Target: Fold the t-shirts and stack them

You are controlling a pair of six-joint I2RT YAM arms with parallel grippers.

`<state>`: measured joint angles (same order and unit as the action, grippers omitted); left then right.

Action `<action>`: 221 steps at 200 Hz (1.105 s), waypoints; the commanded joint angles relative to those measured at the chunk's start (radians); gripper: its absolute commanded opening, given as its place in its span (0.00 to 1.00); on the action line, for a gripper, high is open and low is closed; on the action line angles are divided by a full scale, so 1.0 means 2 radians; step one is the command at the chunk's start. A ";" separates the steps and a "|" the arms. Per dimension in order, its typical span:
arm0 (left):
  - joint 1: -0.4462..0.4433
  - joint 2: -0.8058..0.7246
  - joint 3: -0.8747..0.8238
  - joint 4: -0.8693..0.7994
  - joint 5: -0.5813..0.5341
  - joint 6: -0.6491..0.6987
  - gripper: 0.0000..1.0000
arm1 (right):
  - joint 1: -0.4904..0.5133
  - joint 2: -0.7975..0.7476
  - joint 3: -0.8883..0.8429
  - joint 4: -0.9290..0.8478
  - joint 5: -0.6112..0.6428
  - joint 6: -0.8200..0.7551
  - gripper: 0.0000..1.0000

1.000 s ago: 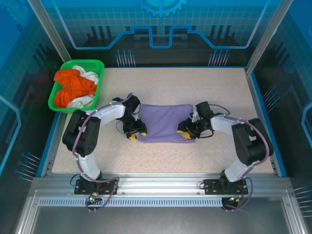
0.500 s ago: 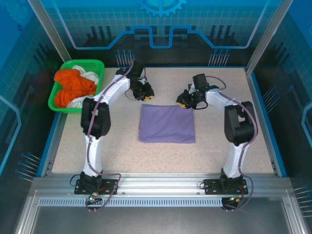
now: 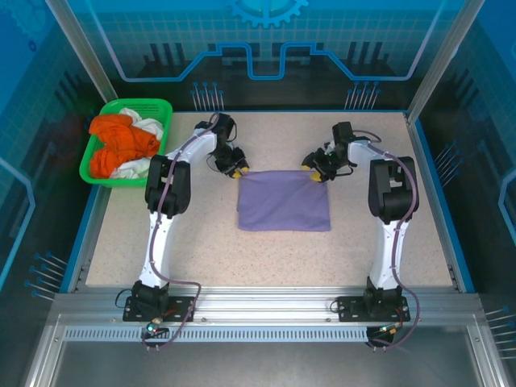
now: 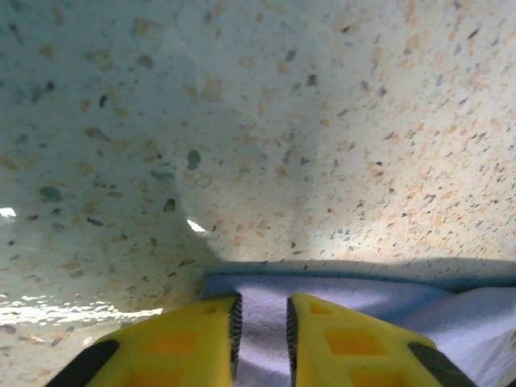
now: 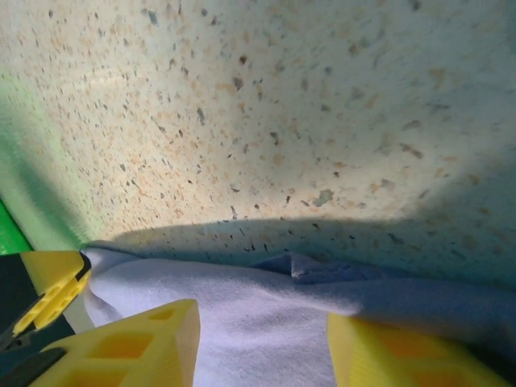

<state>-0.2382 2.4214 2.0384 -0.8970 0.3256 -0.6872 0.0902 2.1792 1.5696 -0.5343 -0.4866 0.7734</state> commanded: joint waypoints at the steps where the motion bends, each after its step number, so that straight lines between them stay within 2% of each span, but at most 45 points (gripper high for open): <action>1: 0.005 -0.031 0.010 -0.029 -0.039 -0.007 0.37 | -0.036 -0.032 -0.017 -0.010 0.026 0.007 0.58; 10: 0.006 -0.049 0.007 -0.028 -0.042 -0.006 0.43 | -0.039 -0.057 -0.027 -0.010 0.033 0.007 0.64; 18: 0.006 -0.067 0.001 -0.029 -0.042 -0.005 0.52 | -0.034 -0.085 -0.034 -0.013 0.039 0.002 0.68; 34: 0.005 -0.110 -0.021 -0.030 -0.047 0.003 0.69 | -0.005 -0.130 -0.025 -0.058 0.067 -0.022 0.72; 44: 0.003 -0.147 -0.050 -0.029 -0.062 0.008 0.80 | 0.023 -0.148 -0.010 -0.109 0.104 -0.038 0.73; 51: 0.003 -0.174 -0.078 -0.021 -0.069 0.012 0.85 | 0.046 -0.156 0.000 -0.148 0.142 -0.045 0.77; 54: 0.003 -0.188 -0.090 -0.017 -0.072 0.013 0.93 | 0.057 -0.159 0.005 -0.166 0.159 -0.046 0.79; 60: 0.003 -0.214 -0.118 -0.010 -0.076 0.015 0.99 | 0.077 -0.162 0.011 -0.197 0.190 -0.046 0.83; 75: 0.002 -0.275 -0.185 0.001 -0.084 0.021 0.99 | 0.125 -0.169 -0.002 -0.223 0.228 -0.047 0.86; 77: 0.001 -0.284 -0.196 0.002 -0.085 0.021 0.99 | 0.130 -0.170 -0.005 -0.225 0.232 -0.045 0.88; 80: 0.001 -0.295 -0.210 0.002 -0.088 0.022 0.99 | 0.139 -0.170 -0.010 -0.227 0.238 -0.042 0.97; 83: 0.000 -0.306 -0.223 0.002 -0.090 0.023 0.99 | 0.147 -0.170 -0.014 -0.229 0.242 -0.039 0.99; 116: -0.012 -0.429 -0.383 0.017 -0.092 0.018 0.99 | 0.191 -0.121 -0.029 -0.261 0.254 -0.008 1.00; 139: -0.027 -0.495 -0.466 0.019 -0.090 0.012 0.99 | 0.205 -0.063 0.003 -0.272 0.278 -0.019 1.00; 172: -0.031 -0.550 -0.522 0.019 -0.084 0.019 0.99 | 0.187 0.023 0.065 -0.291 0.318 -0.036 1.00; 214: -0.031 -0.583 -0.533 0.020 -0.090 0.009 0.99 | 0.117 0.091 0.136 -0.321 0.398 -0.098 0.95; 216: -0.031 -0.583 -0.533 0.019 -0.091 0.007 0.99 | 0.114 0.093 0.143 -0.324 0.405 -0.101 0.93; 221: -0.031 -0.585 -0.535 0.019 -0.099 0.001 0.99 | 0.103 0.100 0.156 -0.323 0.404 -0.118 0.77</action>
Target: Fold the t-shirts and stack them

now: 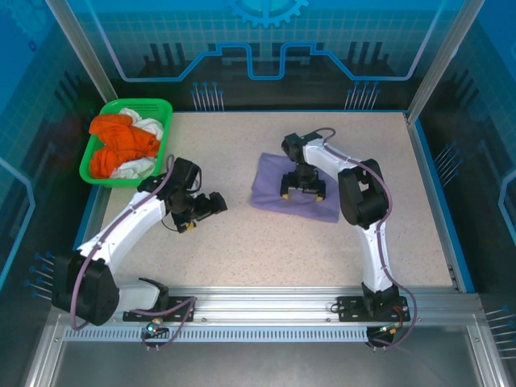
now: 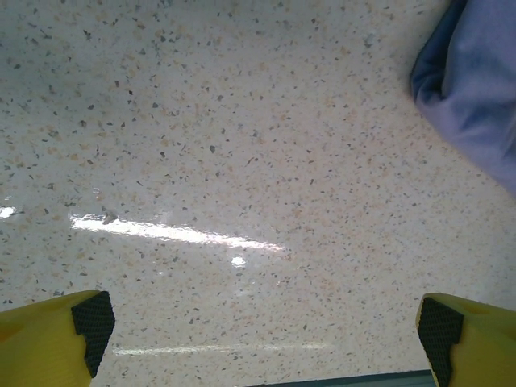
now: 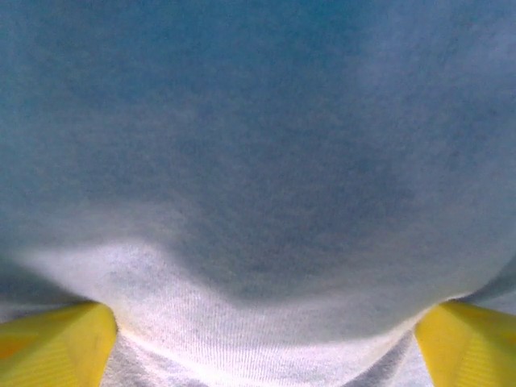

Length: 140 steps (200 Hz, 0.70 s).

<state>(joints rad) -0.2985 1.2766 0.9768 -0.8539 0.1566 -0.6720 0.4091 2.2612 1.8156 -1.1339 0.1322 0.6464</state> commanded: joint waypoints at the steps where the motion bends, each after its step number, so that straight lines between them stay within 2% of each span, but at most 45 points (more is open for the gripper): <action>1: -0.001 -0.013 -0.005 -0.002 -0.016 -0.007 0.99 | -0.057 0.060 0.036 -0.022 0.087 -0.059 0.74; 3: -0.001 -0.014 -0.007 -0.001 -0.019 -0.009 0.99 | -0.061 0.062 0.044 -0.020 0.085 -0.063 0.74; 7: -0.001 -0.017 -0.011 0.002 -0.025 -0.014 0.99 | -0.069 0.070 0.060 -0.024 0.081 -0.066 0.81; 11: 0.000 -0.019 -0.015 0.005 -0.031 -0.018 0.99 | -0.077 0.077 0.078 -0.033 0.091 -0.067 0.83; 24: 0.009 -0.019 -0.013 0.002 -0.040 -0.026 0.99 | -0.097 0.099 0.137 -0.066 0.119 -0.074 0.83; 45: 0.012 -0.010 0.014 -0.025 -0.071 -0.037 0.99 | -0.126 0.120 0.196 -0.065 0.143 -0.126 0.85; 88: 0.035 0.000 0.018 -0.024 -0.085 -0.092 0.99 | -0.205 0.245 0.408 -0.108 0.134 -0.191 0.85; 121: 0.039 0.001 0.040 -0.043 -0.104 -0.129 0.99 | -0.248 0.253 0.422 -0.054 0.125 -0.230 0.86; 140: 0.040 0.005 0.051 -0.049 -0.113 -0.145 0.99 | -0.264 0.266 0.461 -0.045 0.109 -0.249 0.86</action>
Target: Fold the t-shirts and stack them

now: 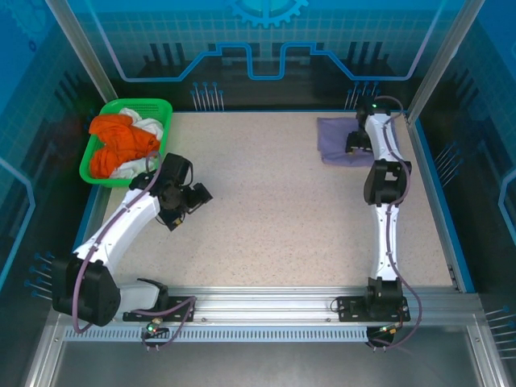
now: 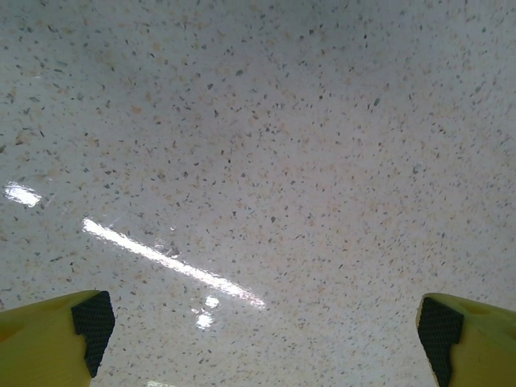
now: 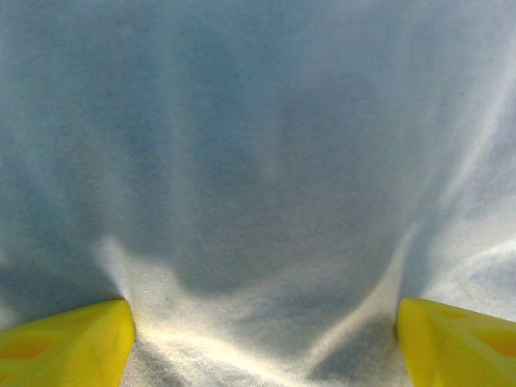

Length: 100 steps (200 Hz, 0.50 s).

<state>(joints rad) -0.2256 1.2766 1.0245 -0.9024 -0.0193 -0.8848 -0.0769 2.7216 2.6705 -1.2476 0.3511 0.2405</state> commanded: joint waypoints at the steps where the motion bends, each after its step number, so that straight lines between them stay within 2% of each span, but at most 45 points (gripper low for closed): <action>1: 0.004 0.005 0.028 -0.025 -0.025 -0.039 0.99 | -0.022 0.036 0.034 0.013 -0.002 -0.047 0.86; 31: 0.004 0.048 0.072 -0.038 -0.019 -0.043 0.99 | -0.031 0.030 0.034 0.029 -0.032 -0.045 0.87; 63: -0.010 0.109 0.145 -0.059 -0.018 -0.013 0.99 | -0.029 0.029 0.042 0.026 -0.073 -0.030 0.88; 82: -0.017 0.133 0.195 -0.079 -0.036 0.006 0.99 | -0.018 -0.011 0.020 0.038 -0.061 -0.019 0.99; 100: -0.029 0.133 0.224 -0.088 -0.060 0.017 0.99 | -0.016 -0.077 -0.025 0.062 -0.084 0.007 1.00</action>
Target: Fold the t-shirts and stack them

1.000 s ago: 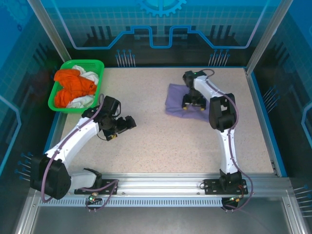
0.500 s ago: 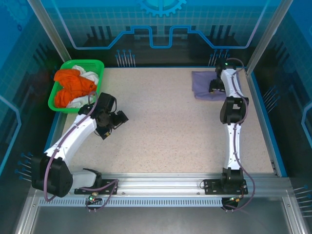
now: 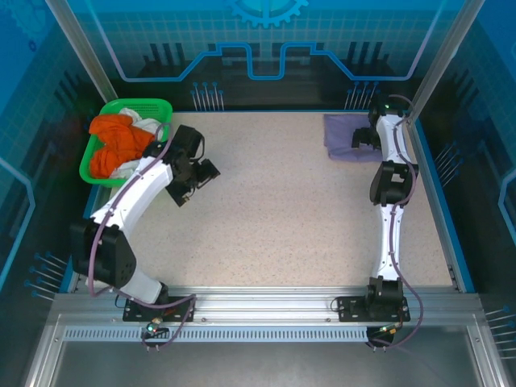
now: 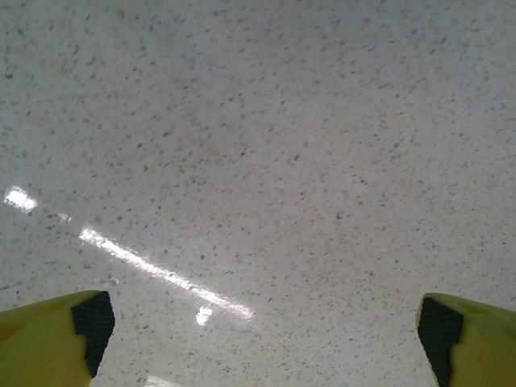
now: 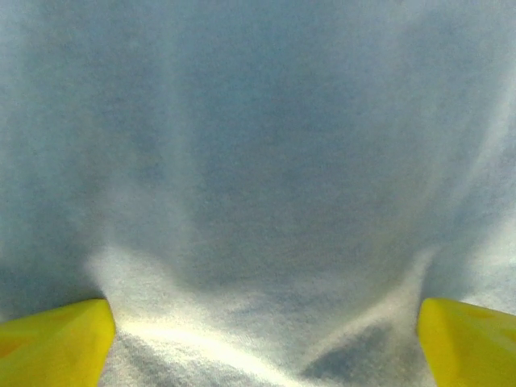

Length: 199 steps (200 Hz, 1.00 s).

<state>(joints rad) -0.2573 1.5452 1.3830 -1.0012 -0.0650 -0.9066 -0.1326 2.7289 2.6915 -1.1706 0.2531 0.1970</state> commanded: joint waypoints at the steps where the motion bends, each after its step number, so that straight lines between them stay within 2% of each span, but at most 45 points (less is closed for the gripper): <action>1: -0.014 -0.002 0.045 -0.039 -0.038 0.029 0.99 | 0.012 -0.084 -0.037 0.024 -0.035 0.030 1.00; 29: -0.046 -0.040 0.049 -0.062 -0.097 0.044 0.99 | 0.021 -0.189 -0.088 0.027 -0.007 0.060 1.00; 54: -0.057 -0.109 0.033 -0.071 -0.176 0.072 0.99 | 0.054 -0.311 -0.192 0.050 0.065 0.066 1.00; 73: -0.056 -0.184 -0.013 -0.047 -0.223 0.094 0.99 | 0.095 -0.457 -0.375 0.150 0.091 0.052 1.00; 90: -0.056 -0.270 -0.092 0.011 -0.204 0.125 0.99 | 0.131 -0.592 -0.544 0.261 0.091 0.045 1.00; 106: -0.055 -0.355 -0.181 0.075 -0.206 0.155 0.99 | 0.142 -0.701 -0.669 0.319 0.086 0.078 1.00; 116: -0.055 -0.407 -0.234 0.103 -0.241 0.162 0.99 | 0.136 -0.761 -0.744 0.361 0.049 0.089 1.00; 126: -0.055 -0.453 -0.277 0.139 -0.281 0.169 0.99 | 0.133 -0.812 -0.815 0.409 0.010 0.056 1.00; 143: -0.055 -0.522 -0.347 0.213 -0.327 0.236 0.99 | 0.145 -0.891 -0.940 0.478 0.048 0.013 1.00; 159: -0.054 -0.559 -0.389 0.217 -0.387 0.248 0.99 | 0.144 -0.950 -1.033 0.516 0.063 -0.003 1.00; 180: -0.049 -0.566 -0.446 0.284 -0.372 0.378 0.99 | 0.145 -1.002 -1.108 0.529 0.015 -0.045 1.00; 191: -0.037 -0.547 -0.464 0.301 -0.364 0.388 0.99 | 0.144 -1.015 -1.133 0.526 0.011 -0.042 1.00; 199: -0.018 -0.526 -0.471 0.312 -0.336 0.378 0.99 | 0.144 -1.017 -1.147 0.523 0.016 -0.035 1.00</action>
<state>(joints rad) -0.3531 0.4244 0.4999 -0.5514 -0.7418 -0.3069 0.1516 0.7483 0.4610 -0.2447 0.3161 0.1726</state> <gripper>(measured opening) 0.988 0.999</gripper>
